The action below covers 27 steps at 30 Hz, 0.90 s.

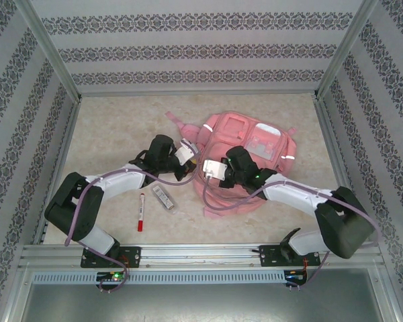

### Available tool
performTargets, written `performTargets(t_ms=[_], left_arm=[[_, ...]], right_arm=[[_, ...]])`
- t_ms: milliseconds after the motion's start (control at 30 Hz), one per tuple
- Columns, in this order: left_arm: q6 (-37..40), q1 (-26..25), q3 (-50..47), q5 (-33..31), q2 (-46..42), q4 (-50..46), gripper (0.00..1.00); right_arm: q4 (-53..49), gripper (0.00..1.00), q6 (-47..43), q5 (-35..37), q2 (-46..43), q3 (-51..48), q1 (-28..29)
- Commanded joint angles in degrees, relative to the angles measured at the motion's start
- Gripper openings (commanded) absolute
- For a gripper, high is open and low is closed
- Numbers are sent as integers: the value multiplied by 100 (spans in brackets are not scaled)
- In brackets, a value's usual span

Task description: Pack the student bag

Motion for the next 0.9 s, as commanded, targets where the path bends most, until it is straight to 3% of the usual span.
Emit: performTargets(t_ms=[0, 167, 300, 467, 500, 600, 633, 733, 867], left_arm=[[280, 274, 505, -178, 211, -386, 0], [1025, 301, 1154, 77, 652, -969, 0], [1189, 294, 1266, 450, 938, -751, 0], [903, 295, 1206, 187, 1075, -452, 0], [849, 295, 1166, 150, 1025, -402, 2], [666, 328, 914, 120, 706, -150, 30], [702, 346, 793, 224, 547, -73, 35], [982, 386, 528, 500, 37, -249, 42], [-134, 403, 837, -563, -529, -1443, 48]], right_arm=[[-1029, 0, -975, -1290, -514, -11, 51], [-1438, 0, -1918, -2125, -863, -211, 43], [-1286, 0, -1847, -2231, -787, -220, 61], [-785, 0, -1335, -2175, -808, -236, 8], [-686, 0, -1190, -2181, -847, -219, -49], [-370, 2, -635, -2306, -907, -167, -313], [-260, 5, -430, -2382, -894, -150, -423], [-111, 5, 51, -2597, -687, 7, -738], [-44, 3, 430, -2631, -263, 240, -870]])
